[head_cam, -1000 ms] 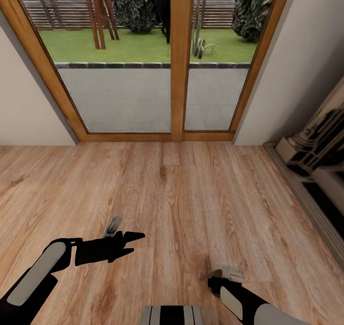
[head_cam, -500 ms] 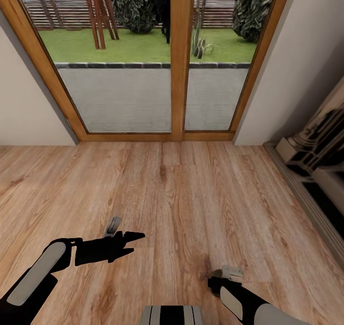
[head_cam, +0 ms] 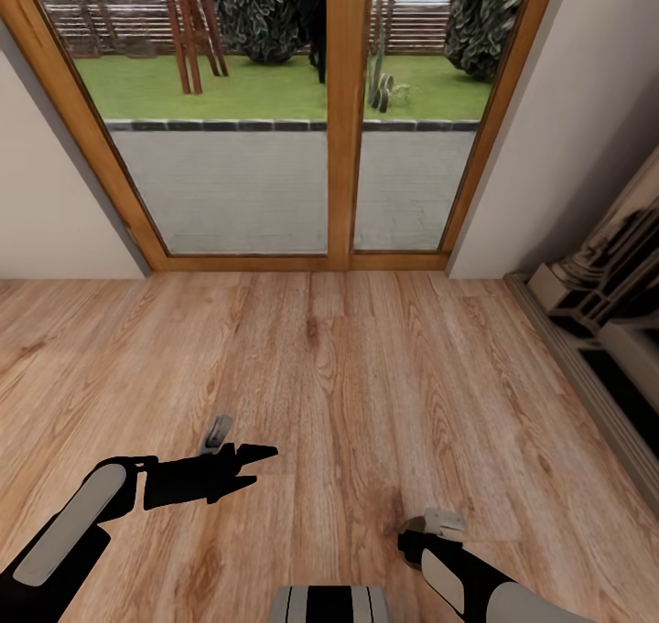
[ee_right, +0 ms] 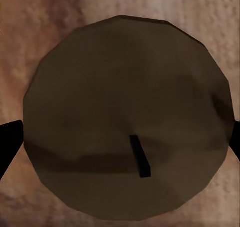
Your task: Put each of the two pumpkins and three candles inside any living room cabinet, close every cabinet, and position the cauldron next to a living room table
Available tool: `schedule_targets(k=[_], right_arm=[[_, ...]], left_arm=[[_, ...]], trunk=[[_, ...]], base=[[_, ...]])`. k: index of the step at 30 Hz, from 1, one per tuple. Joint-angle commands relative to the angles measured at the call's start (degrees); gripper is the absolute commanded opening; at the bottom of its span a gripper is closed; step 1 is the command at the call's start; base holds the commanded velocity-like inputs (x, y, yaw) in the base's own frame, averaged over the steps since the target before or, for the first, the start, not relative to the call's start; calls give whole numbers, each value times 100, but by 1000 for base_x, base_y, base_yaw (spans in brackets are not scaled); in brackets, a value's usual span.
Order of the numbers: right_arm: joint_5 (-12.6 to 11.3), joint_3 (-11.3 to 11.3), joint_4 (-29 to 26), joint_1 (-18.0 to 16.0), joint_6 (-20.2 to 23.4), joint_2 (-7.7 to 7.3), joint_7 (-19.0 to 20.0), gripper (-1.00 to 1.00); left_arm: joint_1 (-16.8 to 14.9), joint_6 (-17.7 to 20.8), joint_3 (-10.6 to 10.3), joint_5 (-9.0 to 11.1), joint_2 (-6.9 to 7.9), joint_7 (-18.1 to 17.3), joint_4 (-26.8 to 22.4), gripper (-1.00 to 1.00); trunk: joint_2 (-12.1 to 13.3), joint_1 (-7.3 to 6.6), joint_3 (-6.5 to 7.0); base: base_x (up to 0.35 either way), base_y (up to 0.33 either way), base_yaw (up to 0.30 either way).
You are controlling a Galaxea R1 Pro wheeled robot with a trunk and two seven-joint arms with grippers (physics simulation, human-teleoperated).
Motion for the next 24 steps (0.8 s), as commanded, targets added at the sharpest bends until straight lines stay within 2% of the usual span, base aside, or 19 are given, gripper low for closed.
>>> schedule_targets(k=[1, 6, 9, 22, 24], right_arm=[[-26, 39, -12, -3, 25, -3, -41, -100], [-26, 43, -12, -3, 25, -2, -41, -100], [-26, 38, -12, -3, 25, -2, -41, -100], [-26, 38, -8, -3, 25, -2, -41, -100], [-26, 42, -10, -3, 25, -2, -41, -100]], left_arm=[[-3, 4, -6, 60, 5, 56, -4, 100], [-3, 2, -6, 60, 4, 56, -4, 100], [-3, -1, -6, 60, -1, 56, -4, 100], [-3, -1, -6, 60, -2, 56, -4, 100], [-3, -2, -6, 57, -2, 58, -4, 100]], trunk=[[-2, -1, -4], [-2, -1, -4], [2, -9, 62], [2, -9, 62], [5, -14, 107]], base=[[0, 0, 0], [0, 0, 0], [0, 0, 0], [0, 0, 0], [0, 0, 0]])
